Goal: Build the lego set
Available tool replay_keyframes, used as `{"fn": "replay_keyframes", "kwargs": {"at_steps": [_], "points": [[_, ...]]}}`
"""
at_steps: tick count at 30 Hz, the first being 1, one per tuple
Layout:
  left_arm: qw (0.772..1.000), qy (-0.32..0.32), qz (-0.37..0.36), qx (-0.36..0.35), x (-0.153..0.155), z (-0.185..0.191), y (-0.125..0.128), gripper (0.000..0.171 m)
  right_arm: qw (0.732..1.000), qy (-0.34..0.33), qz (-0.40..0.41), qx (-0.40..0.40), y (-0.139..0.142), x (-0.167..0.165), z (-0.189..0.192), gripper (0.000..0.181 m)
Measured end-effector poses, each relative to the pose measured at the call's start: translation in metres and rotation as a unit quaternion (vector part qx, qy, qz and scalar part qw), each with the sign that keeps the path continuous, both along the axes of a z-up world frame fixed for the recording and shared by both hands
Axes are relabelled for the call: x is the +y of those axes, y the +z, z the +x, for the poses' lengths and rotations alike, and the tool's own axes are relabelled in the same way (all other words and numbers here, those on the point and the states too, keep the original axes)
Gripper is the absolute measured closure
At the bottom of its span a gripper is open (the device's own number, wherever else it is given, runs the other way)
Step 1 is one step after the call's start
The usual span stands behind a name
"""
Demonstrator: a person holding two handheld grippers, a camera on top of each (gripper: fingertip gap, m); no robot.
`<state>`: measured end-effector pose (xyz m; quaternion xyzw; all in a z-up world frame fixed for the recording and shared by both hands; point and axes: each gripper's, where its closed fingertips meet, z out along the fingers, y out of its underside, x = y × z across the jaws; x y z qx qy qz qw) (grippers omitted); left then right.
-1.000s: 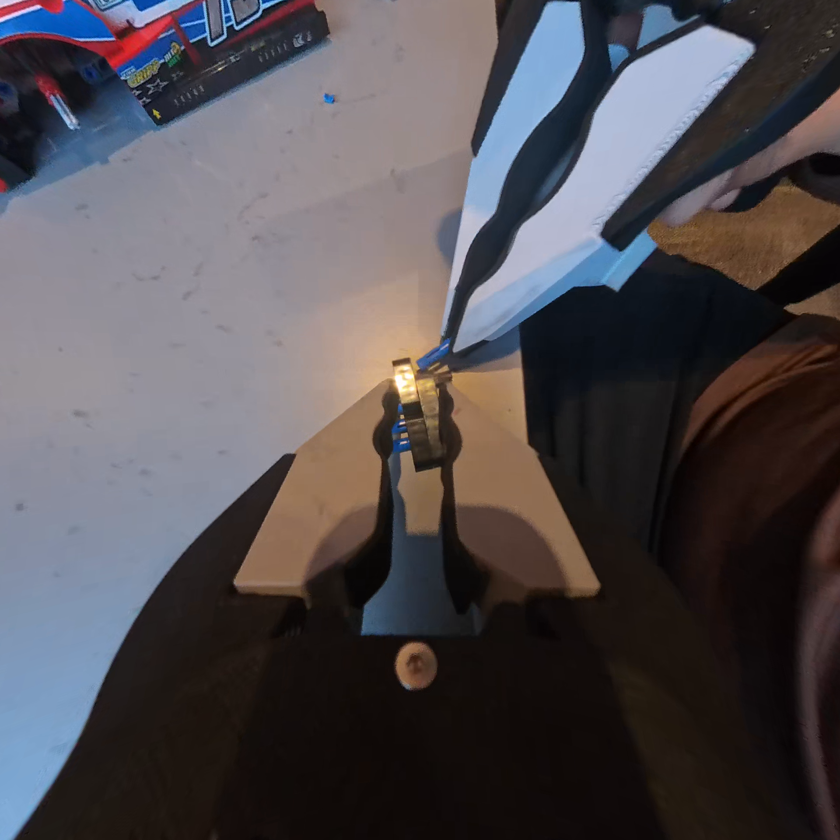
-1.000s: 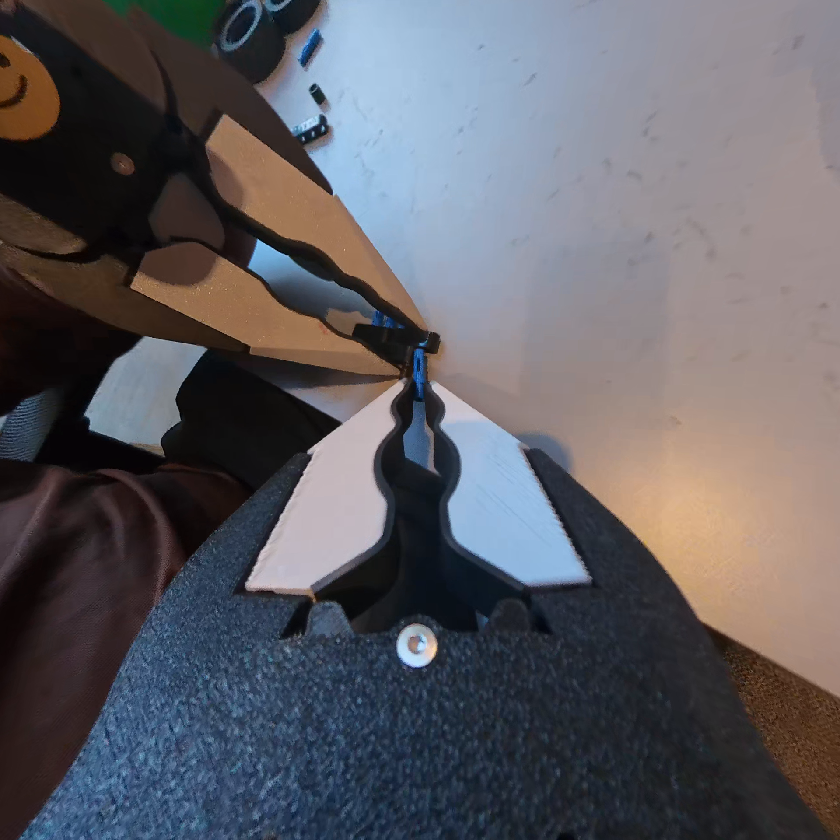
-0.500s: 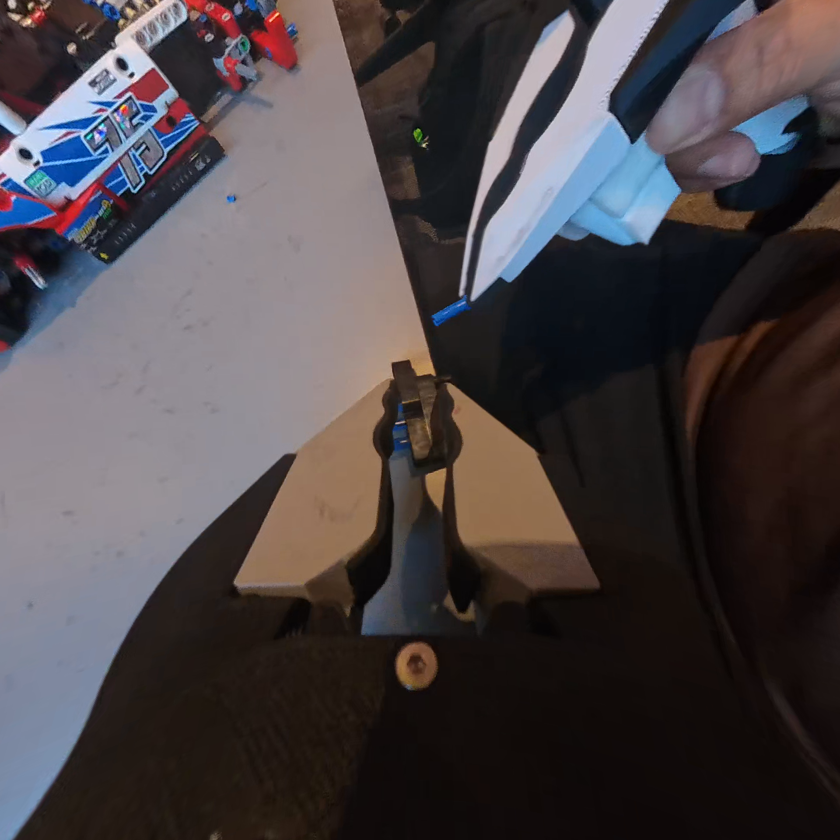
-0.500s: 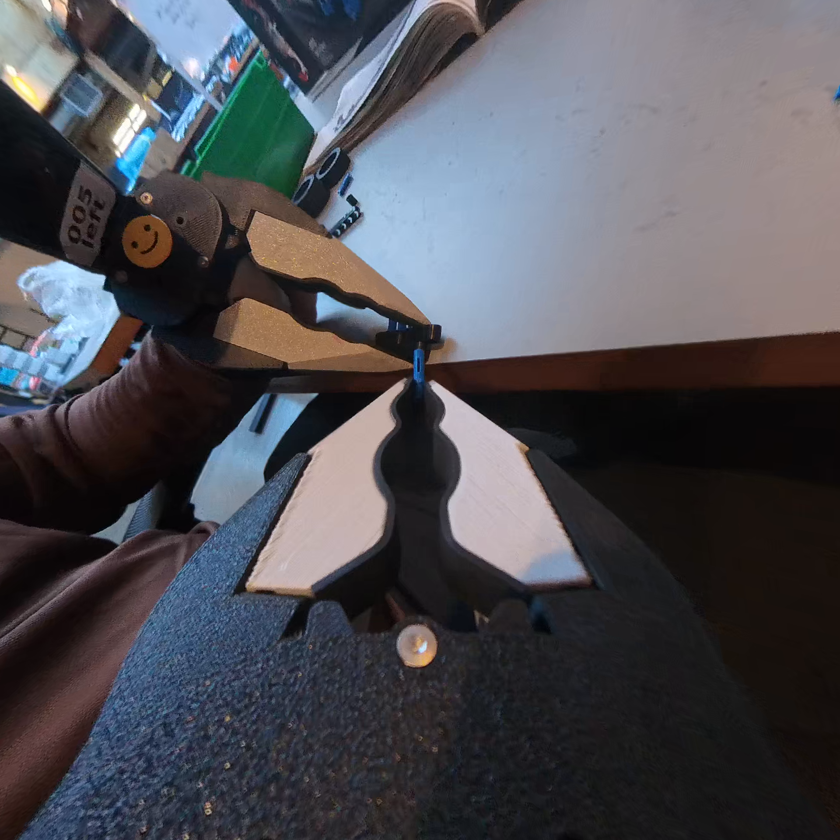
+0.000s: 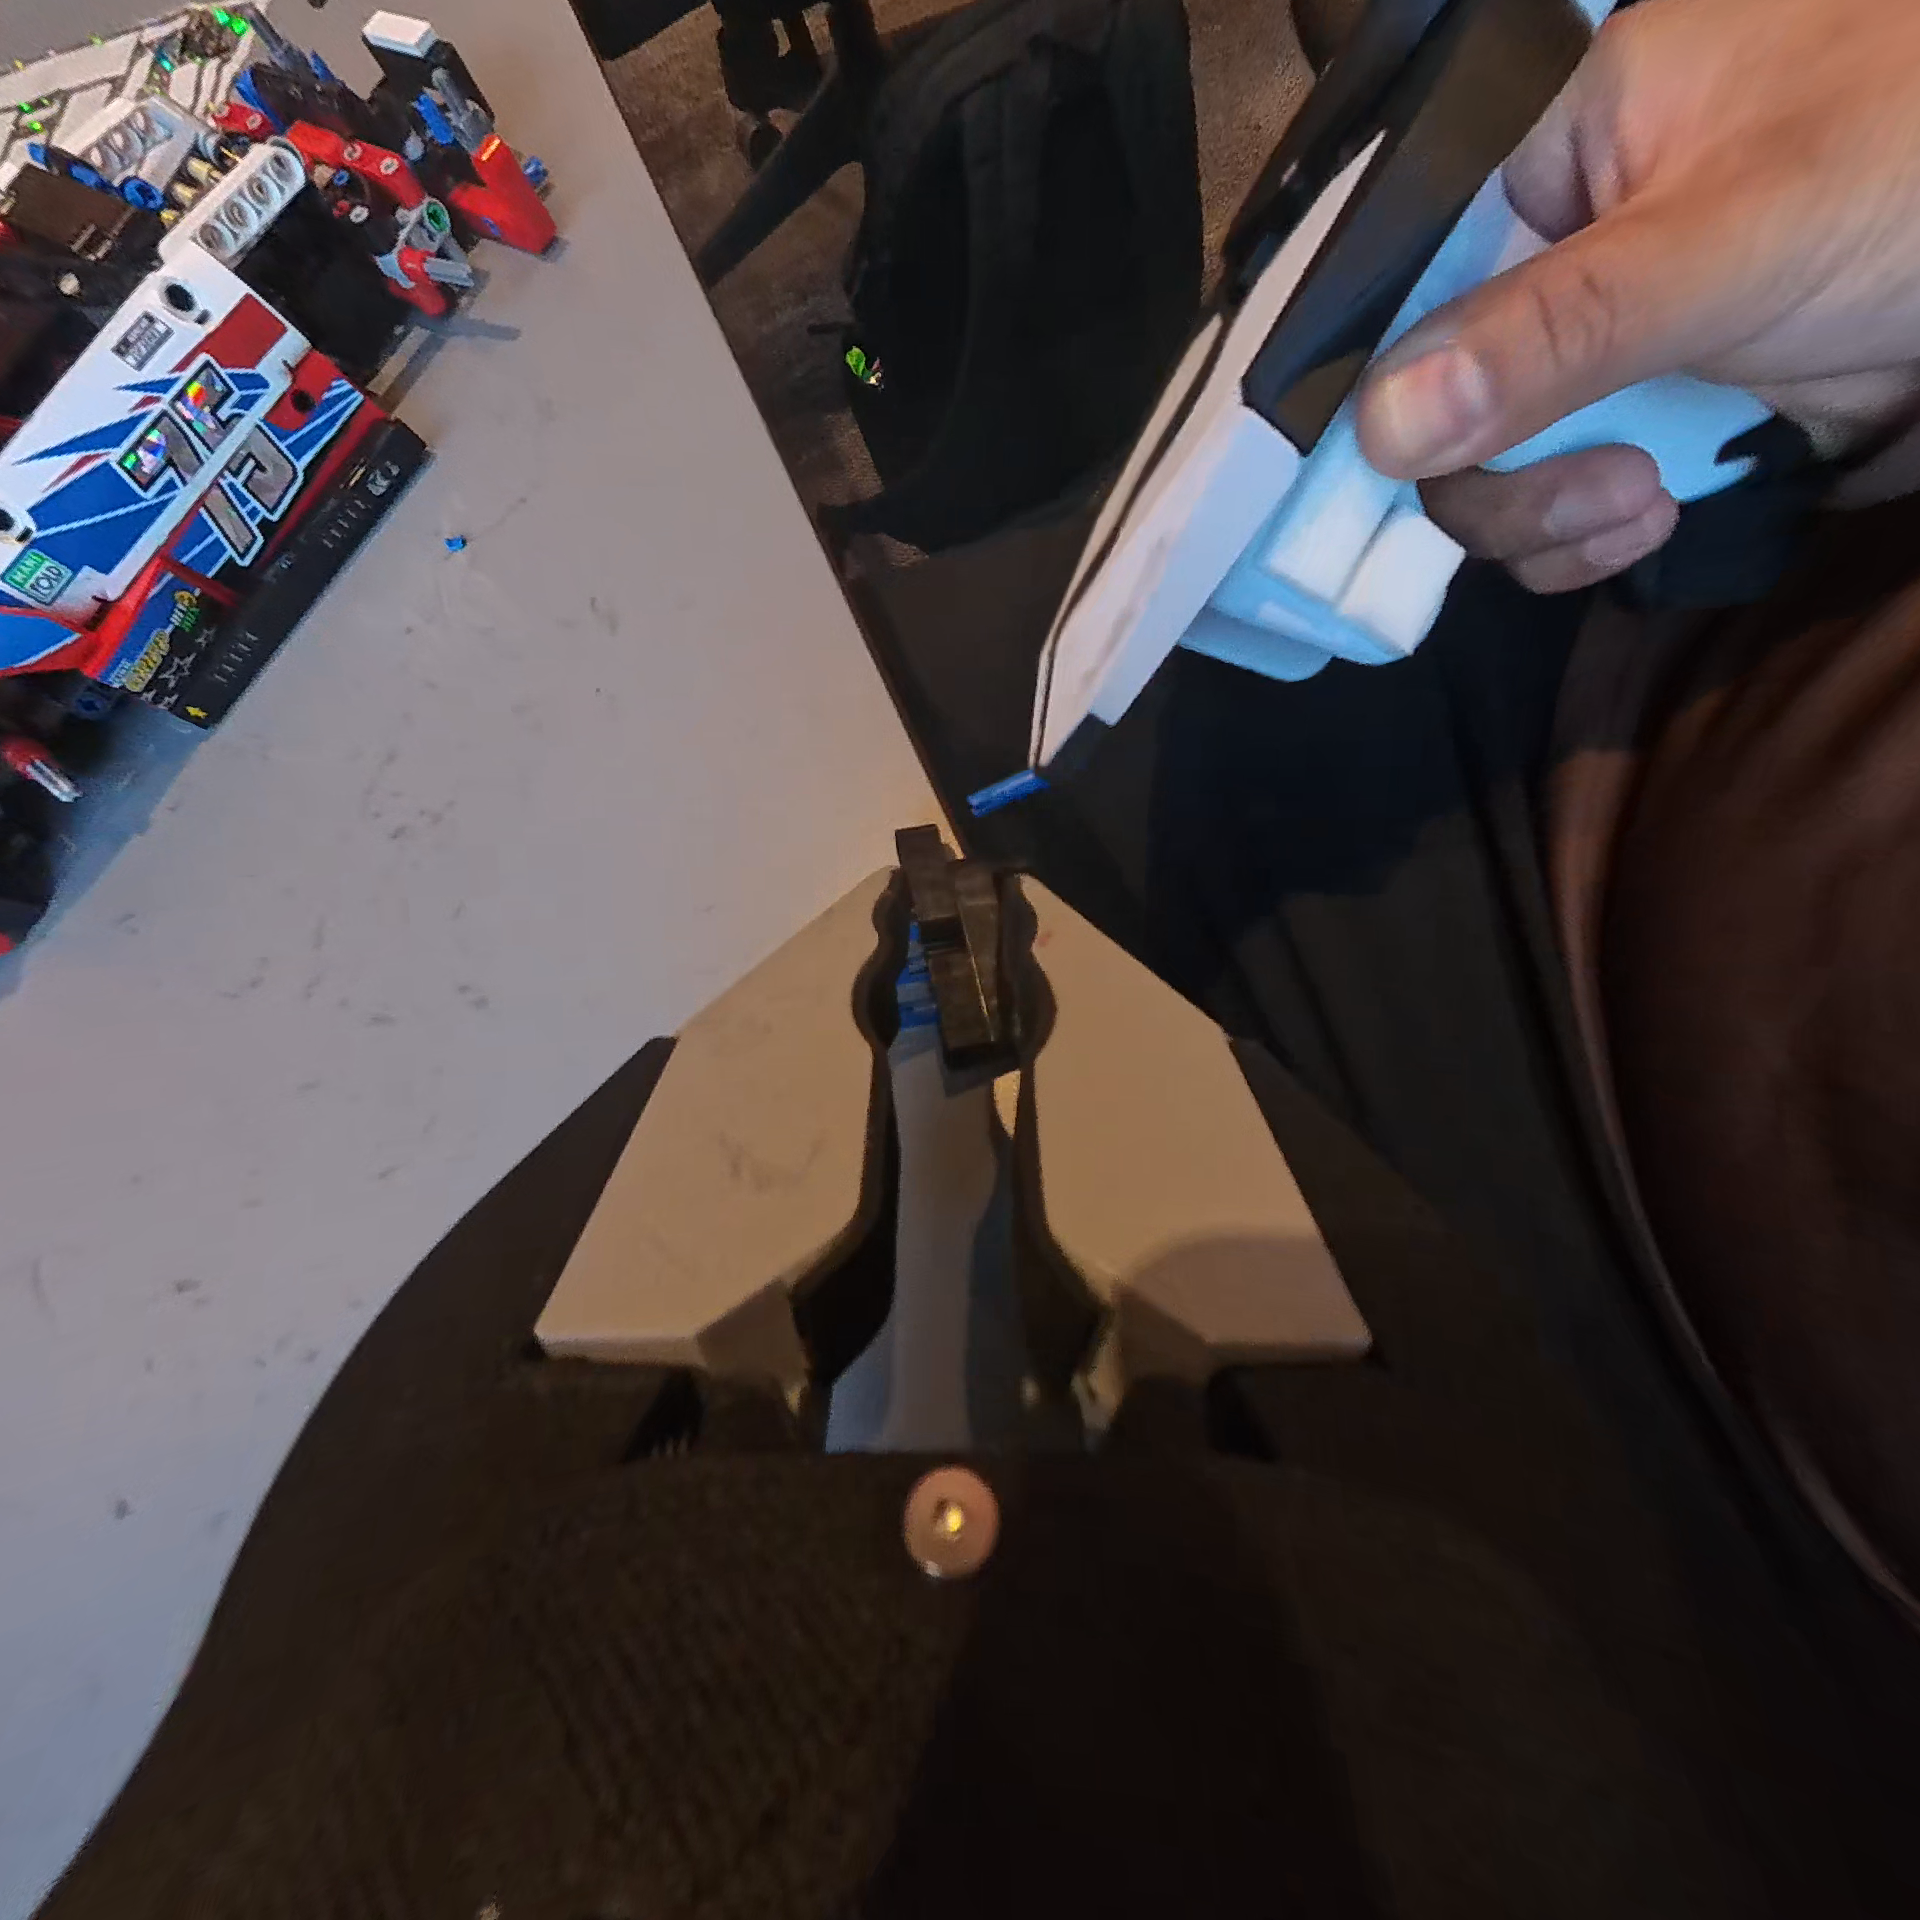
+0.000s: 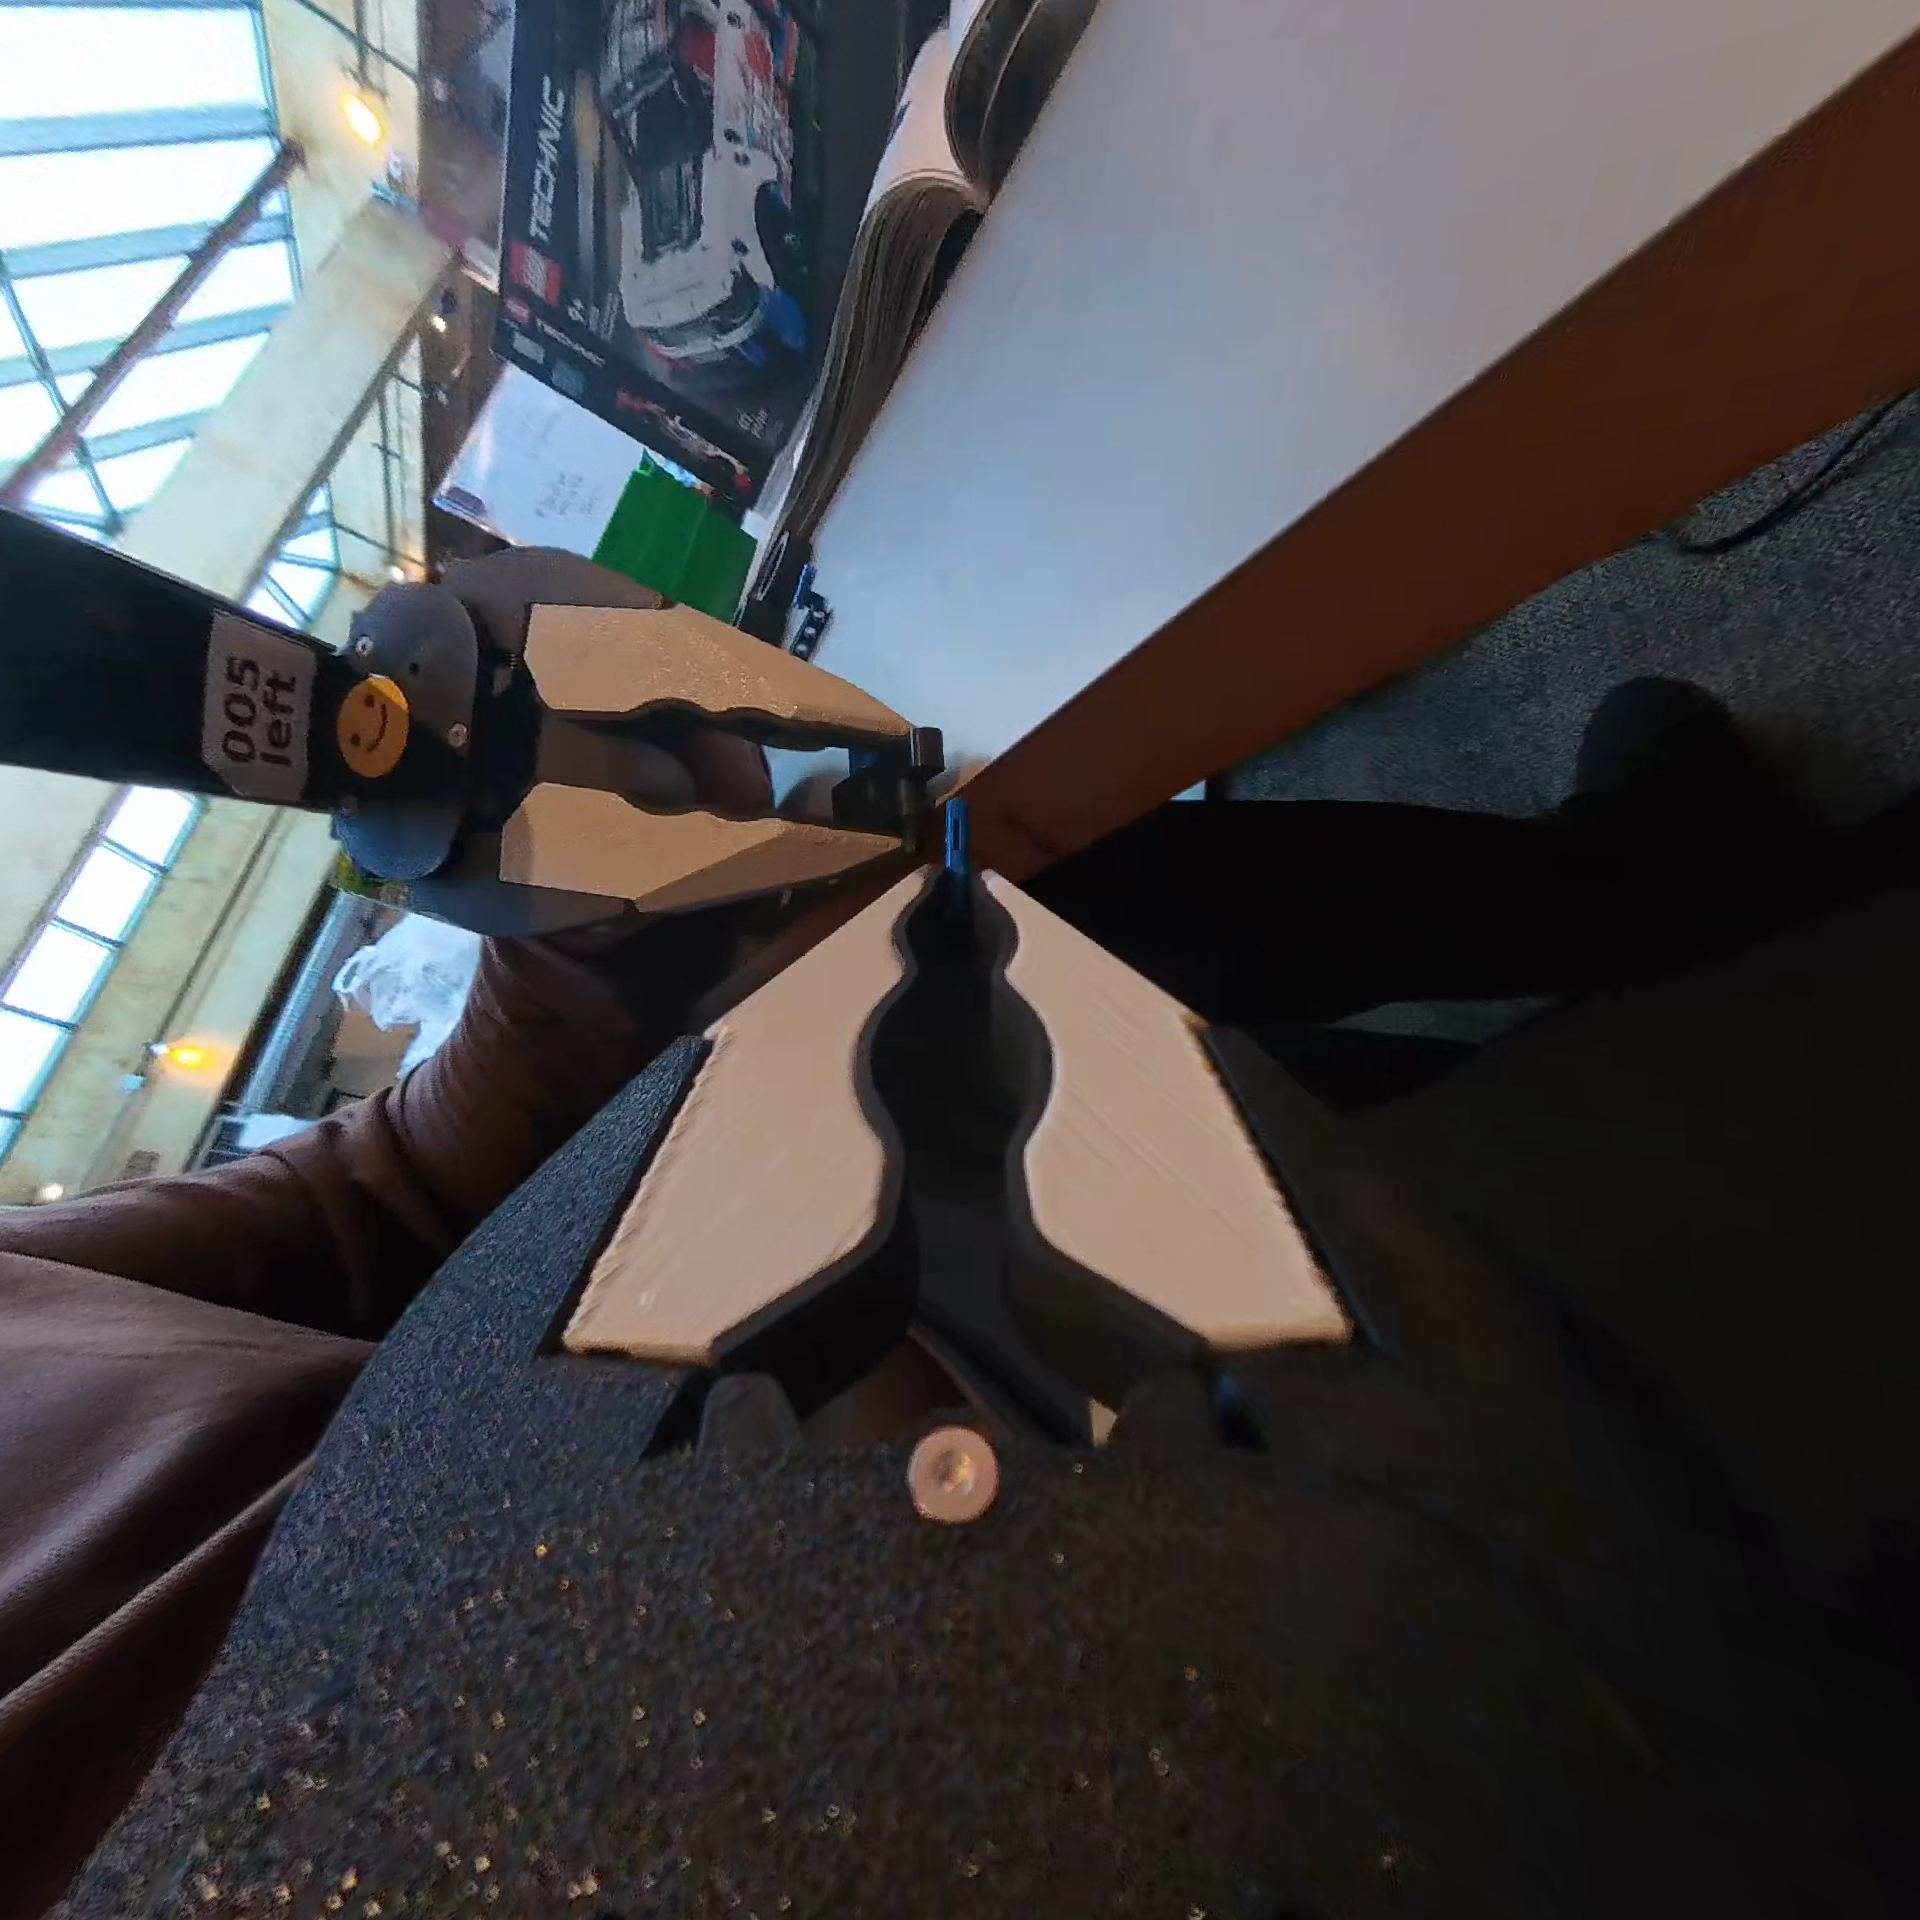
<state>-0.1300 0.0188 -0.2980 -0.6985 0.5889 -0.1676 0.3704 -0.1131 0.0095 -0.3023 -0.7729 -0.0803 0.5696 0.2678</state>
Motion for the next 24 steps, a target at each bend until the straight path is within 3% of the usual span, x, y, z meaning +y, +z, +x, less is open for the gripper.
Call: {"fn": "replay_keyframes", "kwargs": {"at_steps": [11,24], "points": [[1.0,0.022,0.004,0.001,0.004,-0.001,0.0,0.156,0.997,-0.014,-0.022,0.07,0.011,0.001,-0.018,0.179],[1.0,0.03,0.002,0.001,0.001,-0.003,0.0,0.156,0.995,-0.026,-0.056,0.08,0.004,0.001,-0.014,0.18]]}}
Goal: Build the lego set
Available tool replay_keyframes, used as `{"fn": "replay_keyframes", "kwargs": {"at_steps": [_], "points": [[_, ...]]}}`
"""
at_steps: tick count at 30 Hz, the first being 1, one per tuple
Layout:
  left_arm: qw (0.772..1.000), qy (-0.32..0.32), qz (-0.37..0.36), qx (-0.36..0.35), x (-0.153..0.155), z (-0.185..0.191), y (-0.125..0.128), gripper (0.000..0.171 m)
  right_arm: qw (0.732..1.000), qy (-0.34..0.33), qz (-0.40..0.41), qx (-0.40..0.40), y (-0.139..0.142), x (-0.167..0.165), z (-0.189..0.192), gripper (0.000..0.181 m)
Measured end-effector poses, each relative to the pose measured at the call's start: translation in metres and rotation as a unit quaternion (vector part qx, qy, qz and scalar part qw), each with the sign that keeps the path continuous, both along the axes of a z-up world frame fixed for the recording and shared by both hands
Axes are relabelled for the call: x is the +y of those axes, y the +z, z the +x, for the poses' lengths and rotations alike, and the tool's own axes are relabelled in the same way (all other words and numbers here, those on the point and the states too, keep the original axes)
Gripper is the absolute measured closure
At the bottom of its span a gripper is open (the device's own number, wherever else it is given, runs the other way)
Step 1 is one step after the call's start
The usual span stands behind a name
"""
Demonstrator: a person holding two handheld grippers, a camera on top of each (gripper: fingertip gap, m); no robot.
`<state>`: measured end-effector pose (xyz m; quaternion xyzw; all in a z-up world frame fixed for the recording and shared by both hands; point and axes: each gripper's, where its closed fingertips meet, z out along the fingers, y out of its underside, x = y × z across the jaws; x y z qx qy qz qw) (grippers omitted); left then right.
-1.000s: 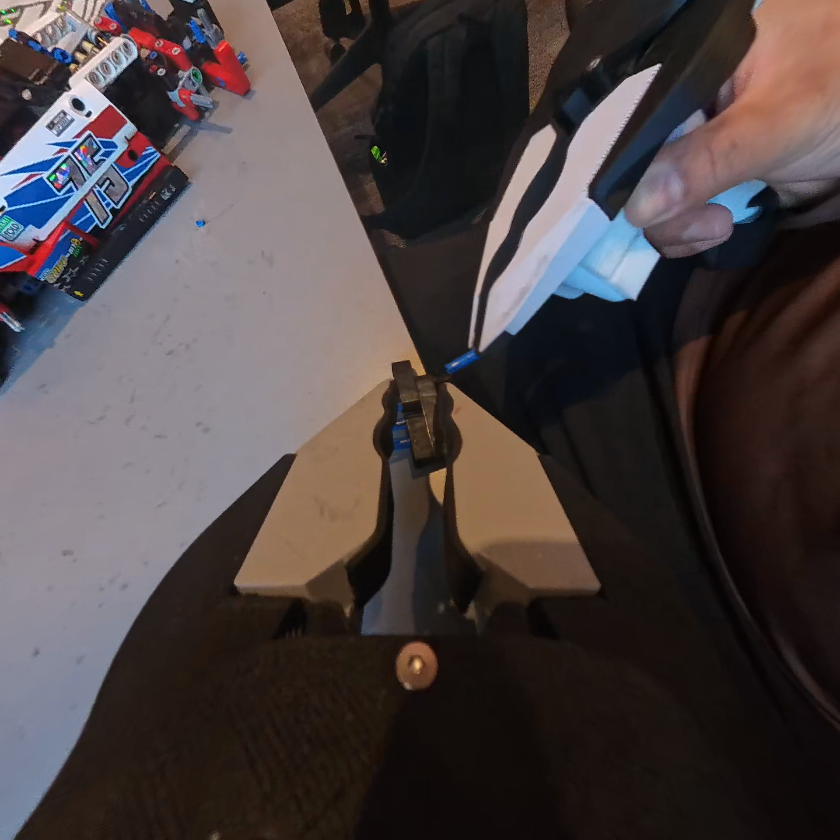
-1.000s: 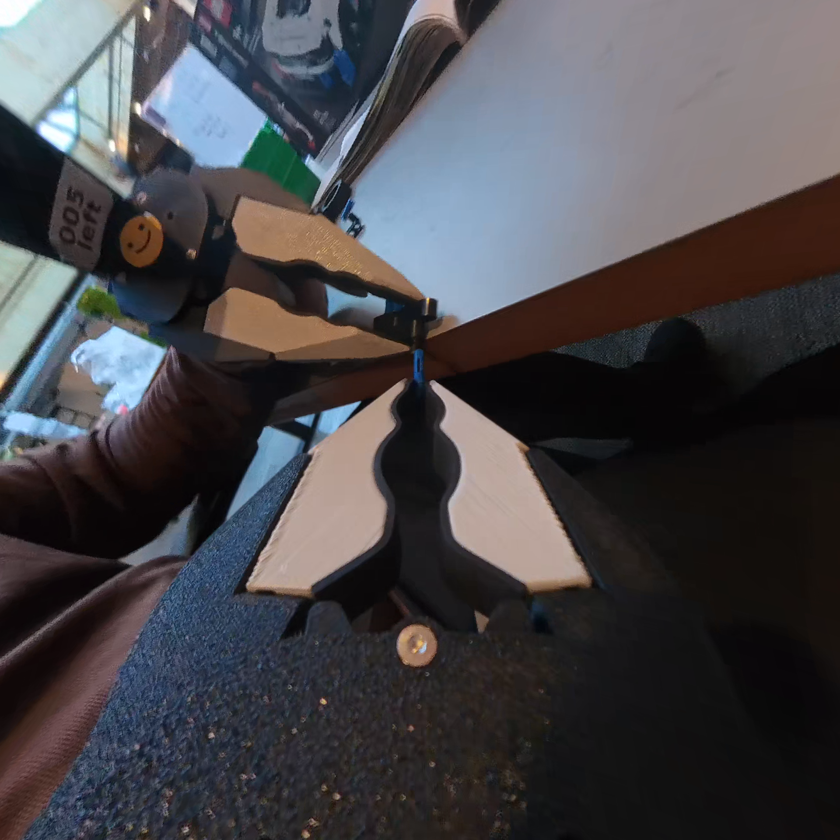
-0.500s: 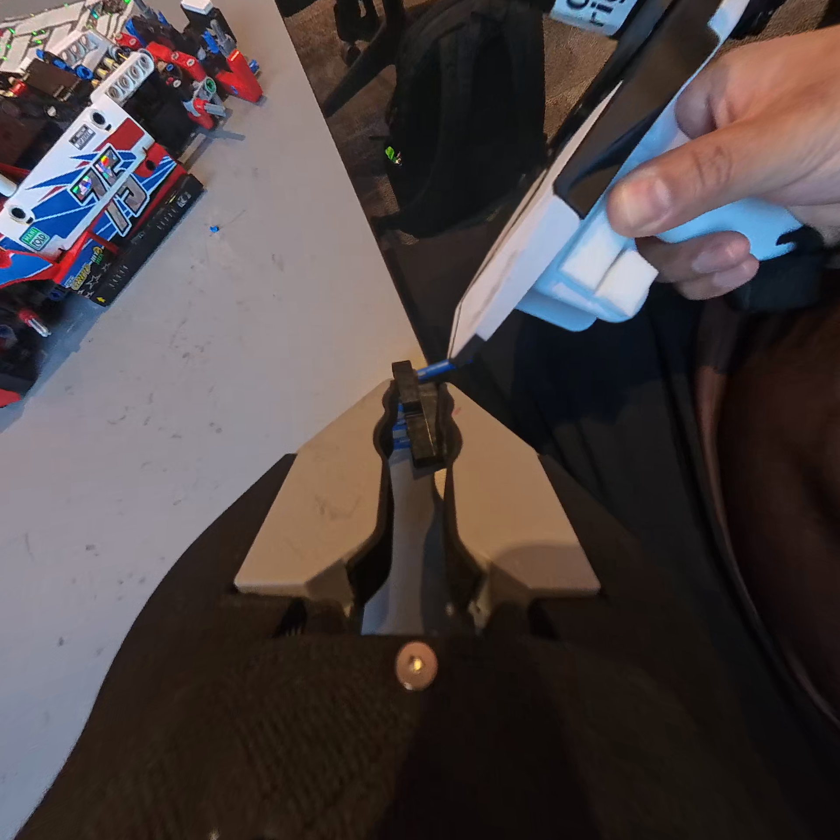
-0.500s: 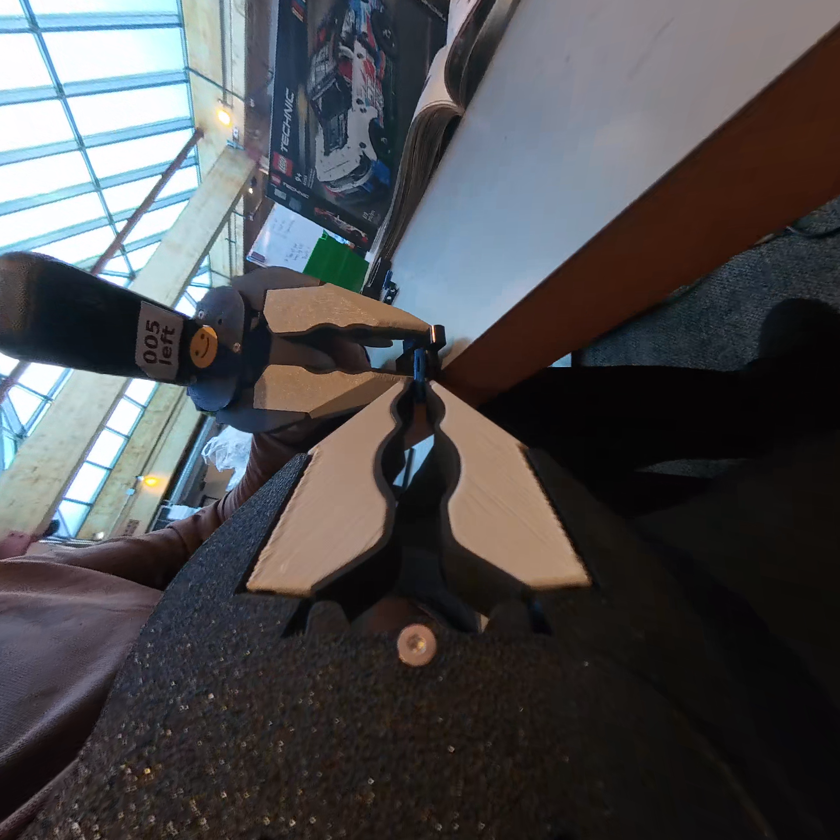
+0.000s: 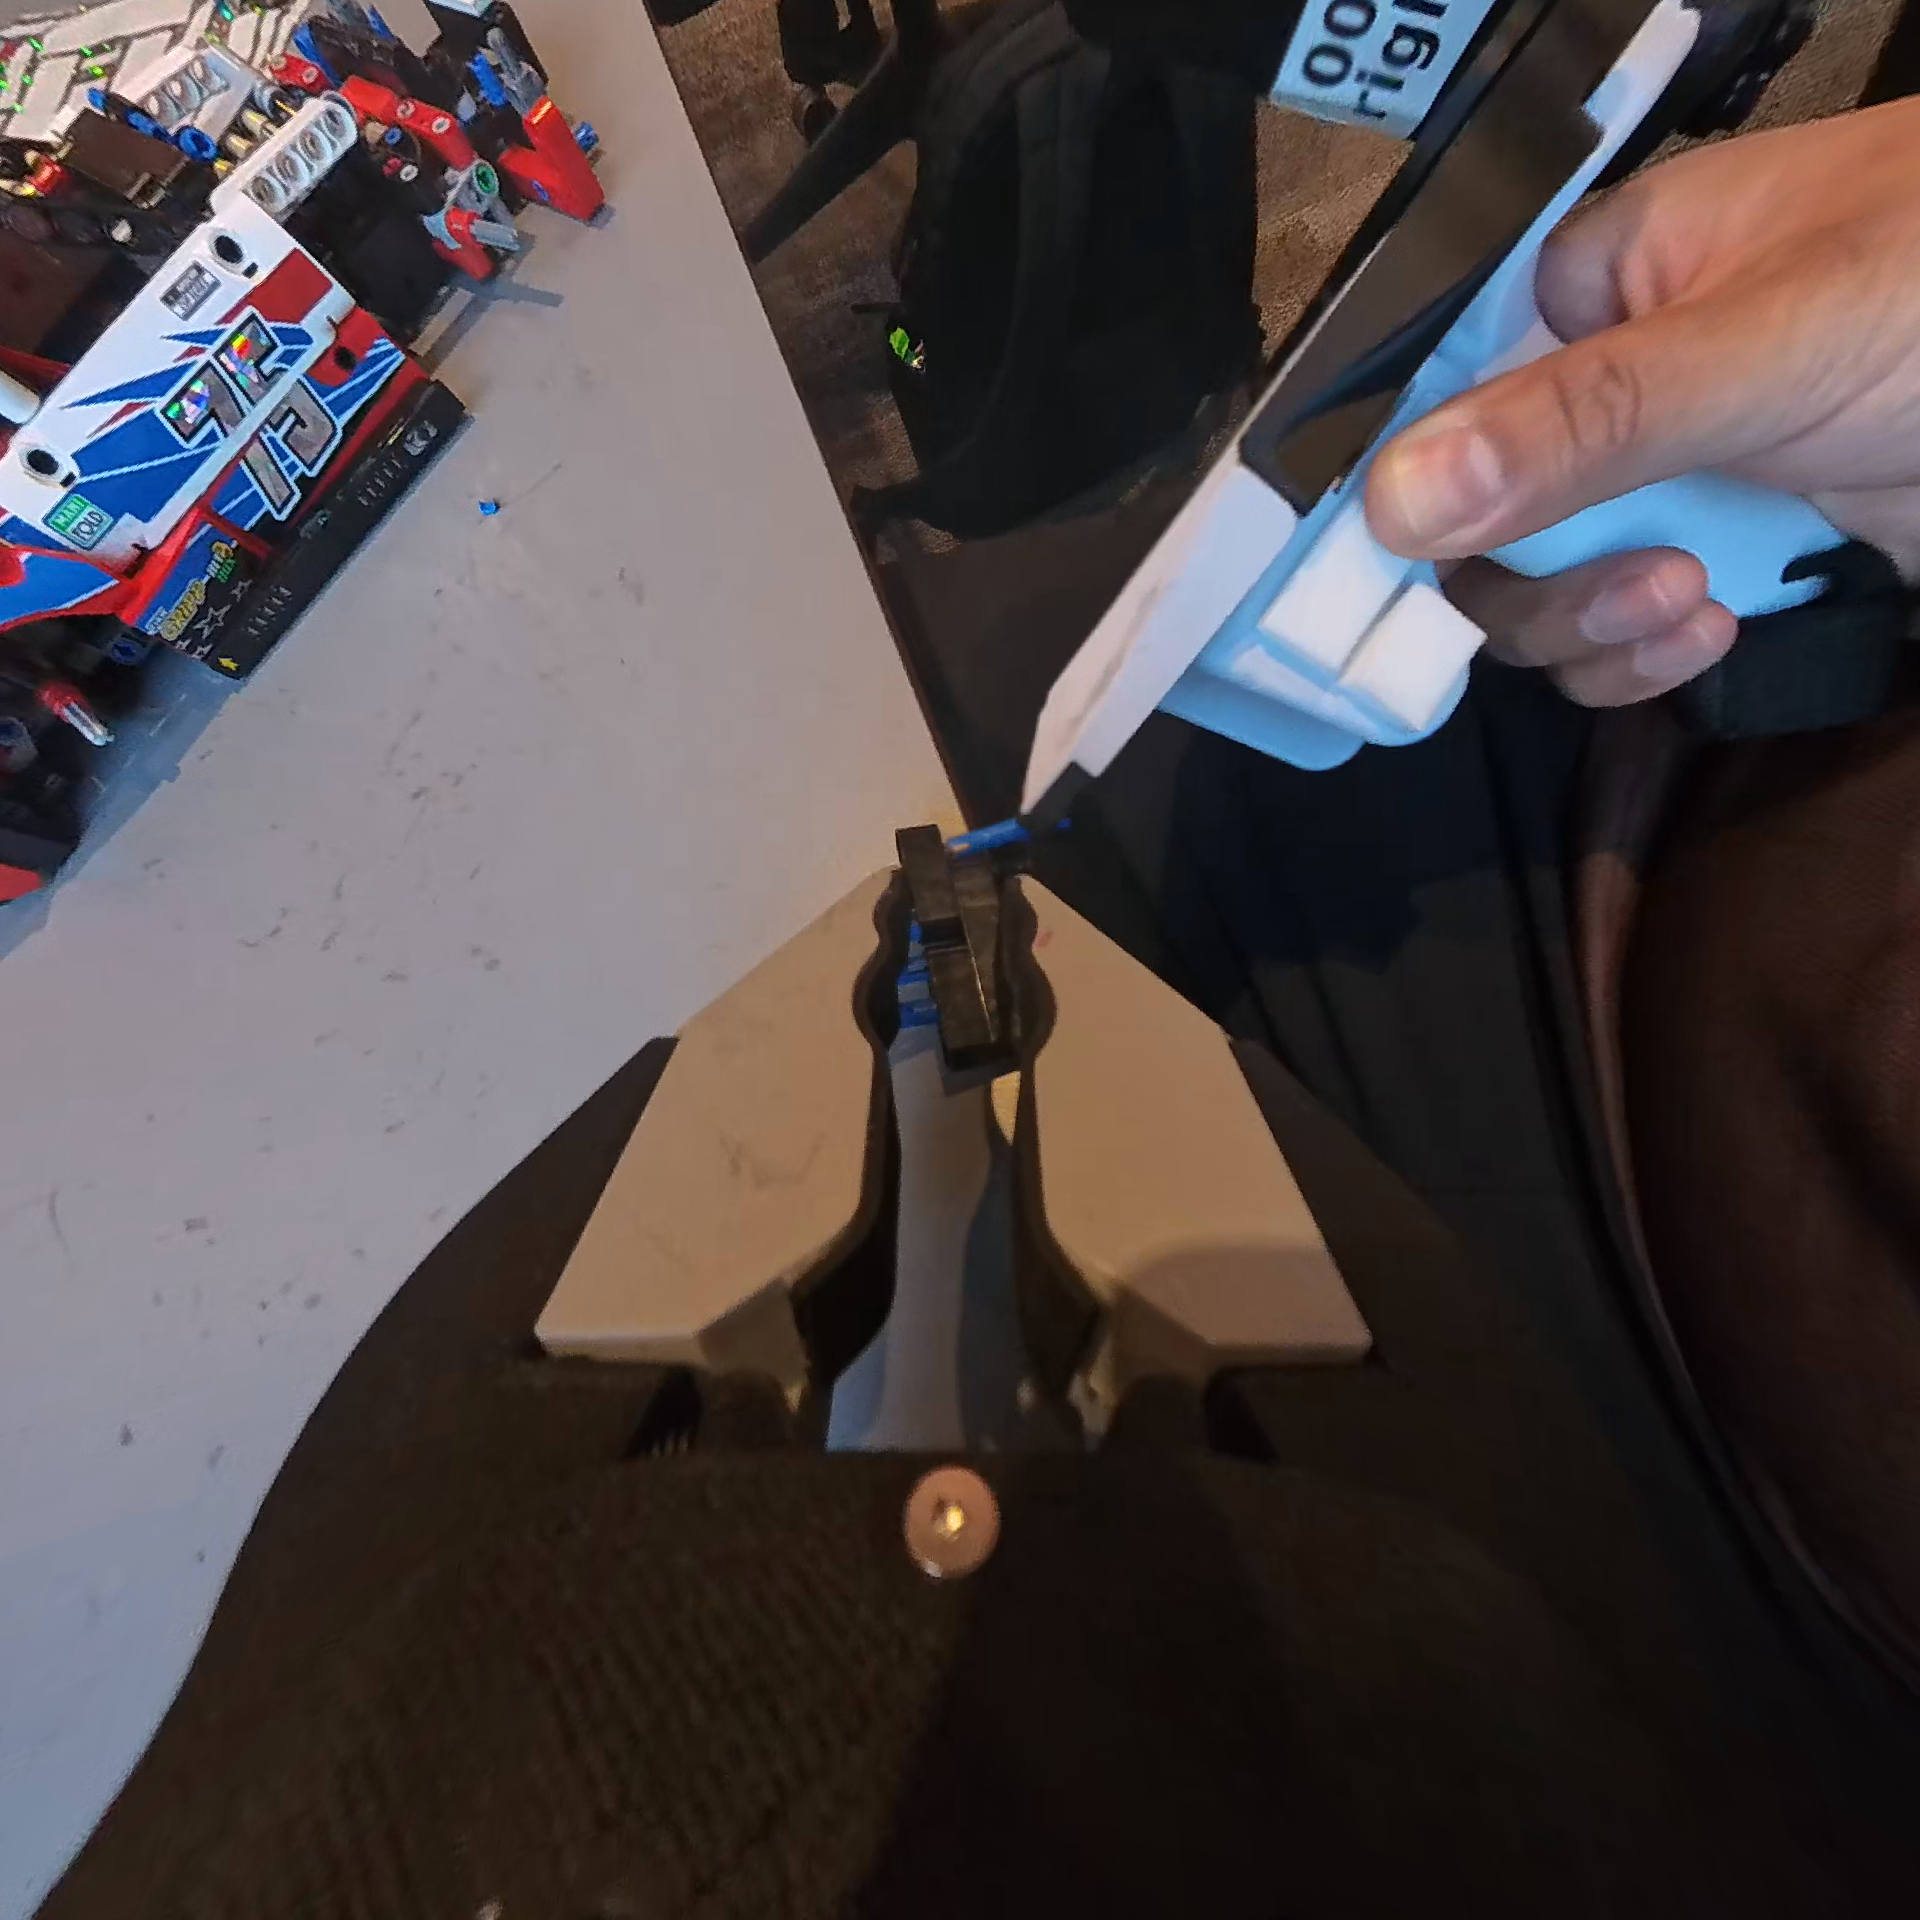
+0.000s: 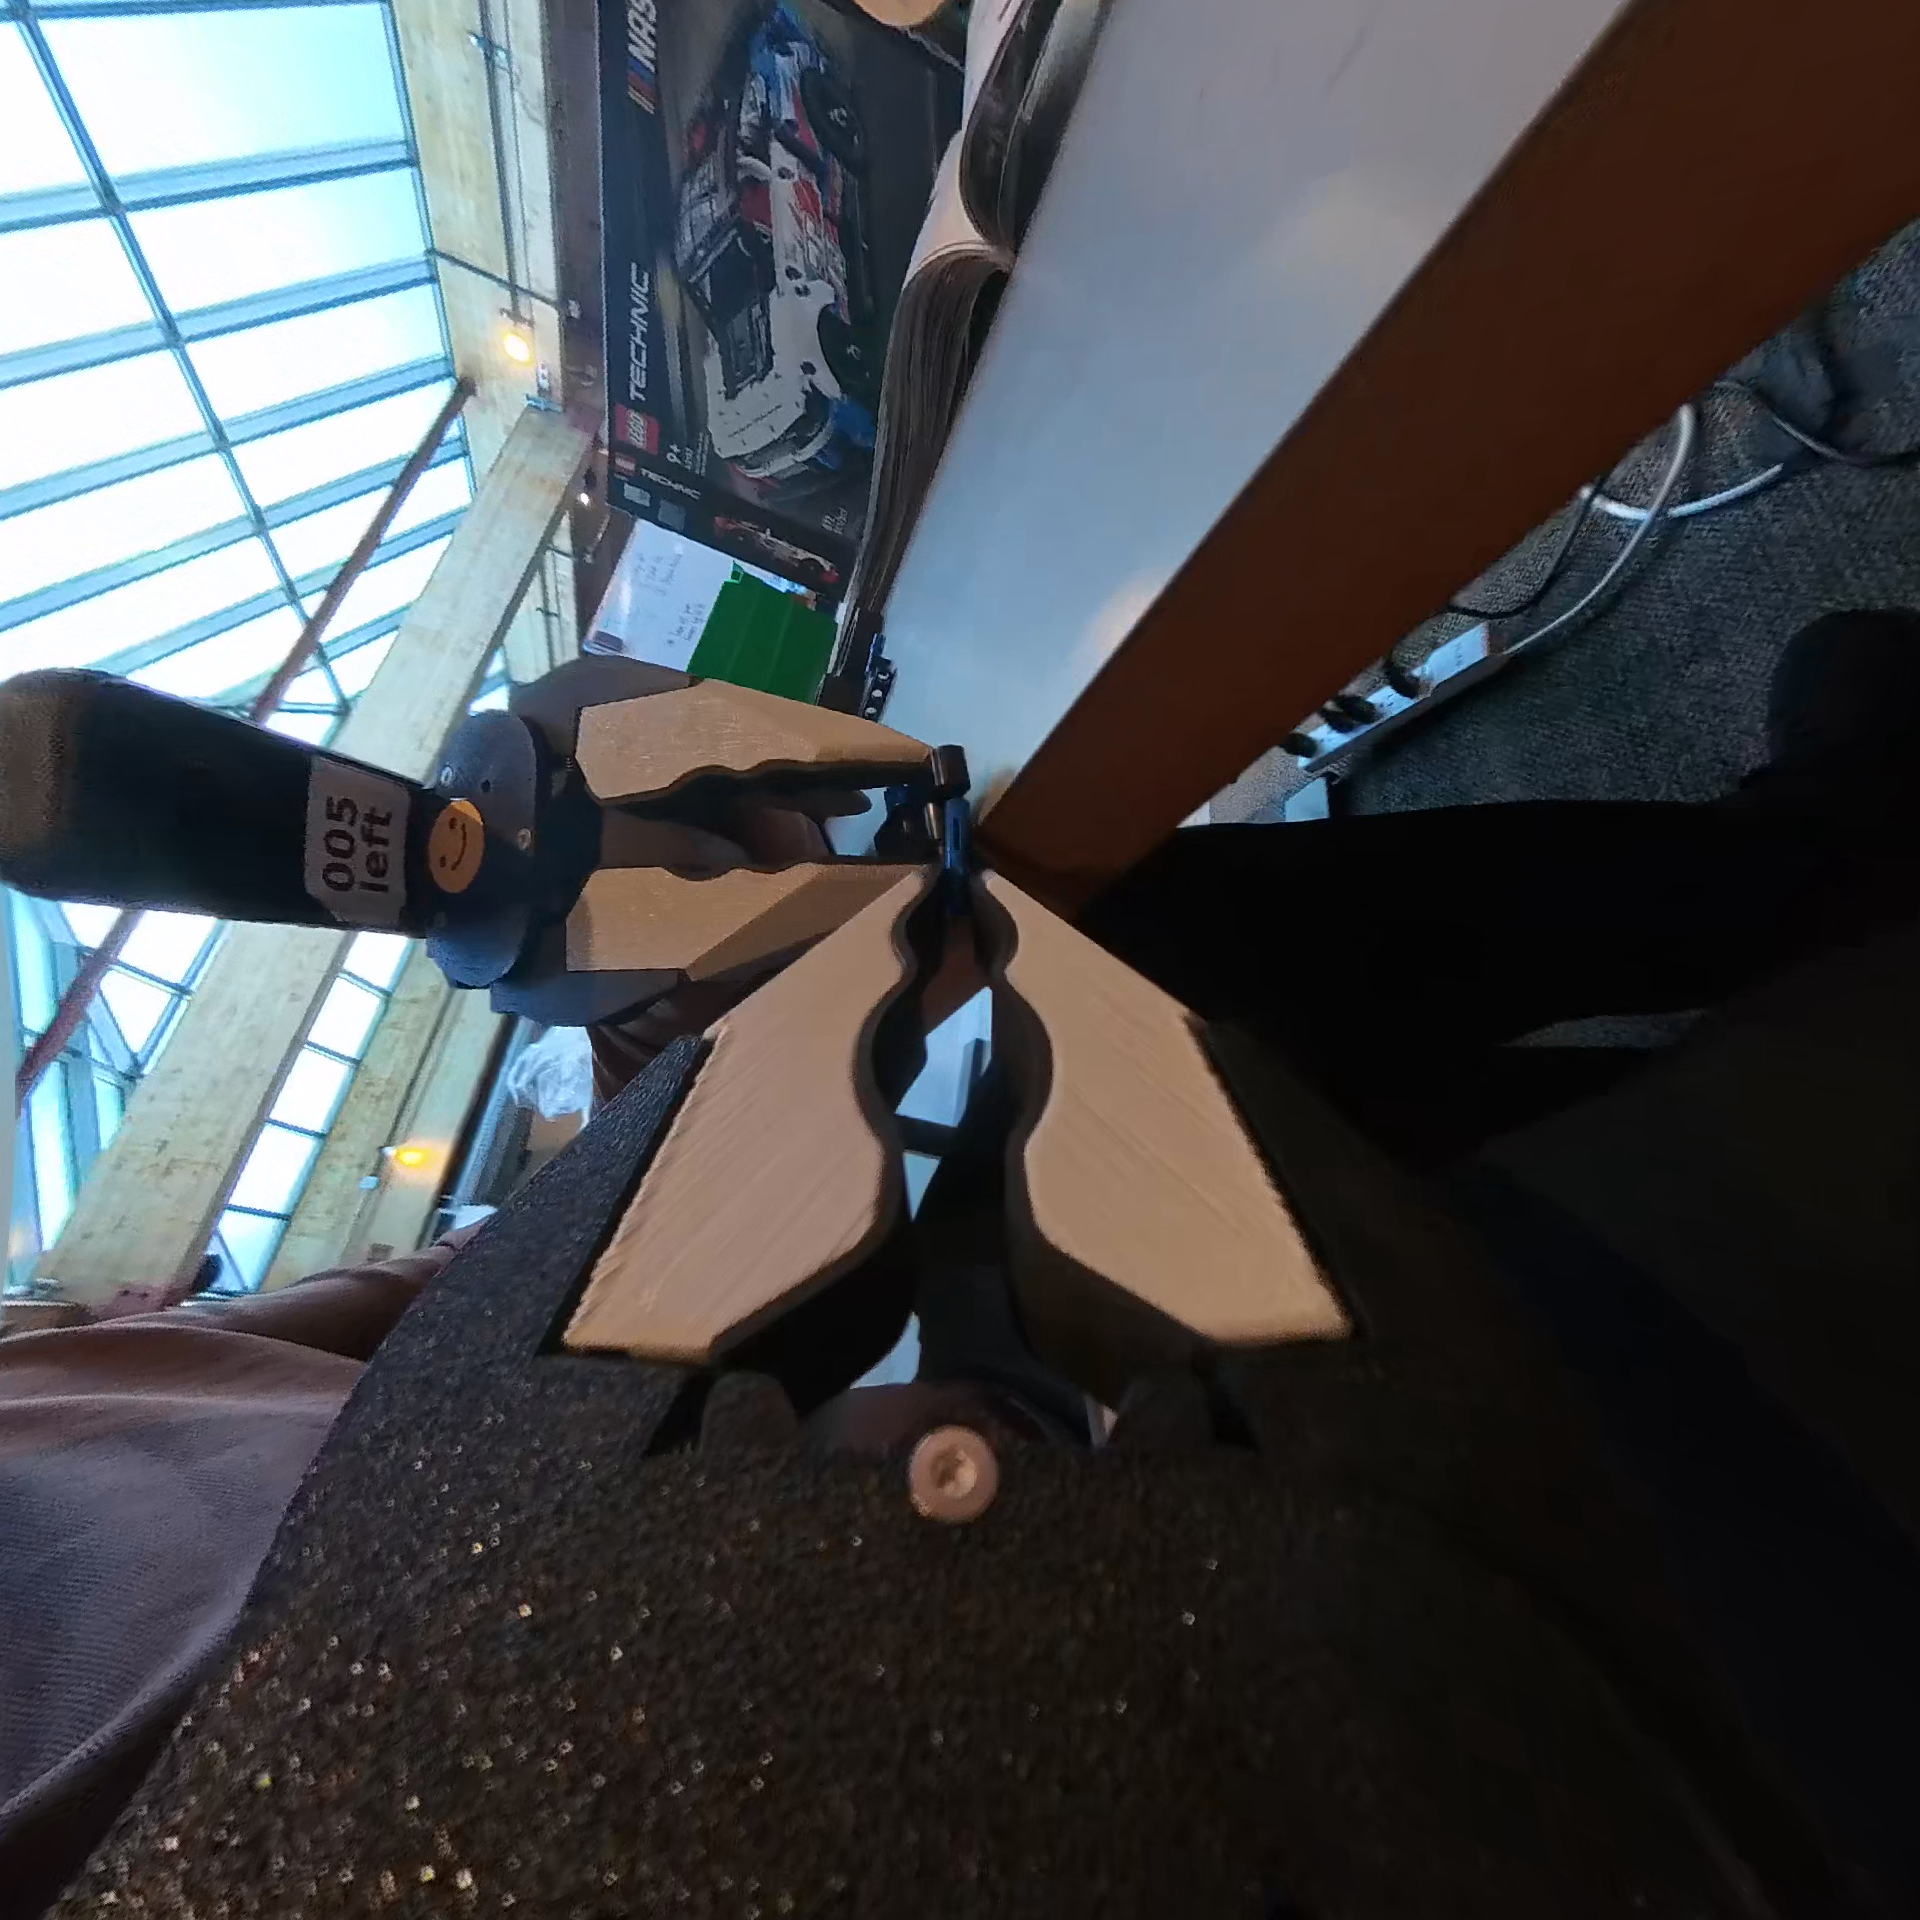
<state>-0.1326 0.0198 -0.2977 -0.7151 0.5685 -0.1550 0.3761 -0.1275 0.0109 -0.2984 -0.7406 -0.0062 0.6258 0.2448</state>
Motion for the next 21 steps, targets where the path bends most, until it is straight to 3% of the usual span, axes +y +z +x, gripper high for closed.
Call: {"fn": "replay_keyframes", "kwargs": {"at_steps": [12,21], "points": [[0.999,0.001,-0.033,-0.011,-0.0032,0.0008,-0.0005,0.157,1.0,-0.005,-0.003,0.017,0.0009,-0.0001,0.0004,0.18],[0.993,0.032,-0.111,-0.038,-0.0034,0.0009,-0.0019,0.156,1.0,-0.012,-0.002,0.023,0.0002,-0.0001,-0.0004,0.18]]}}
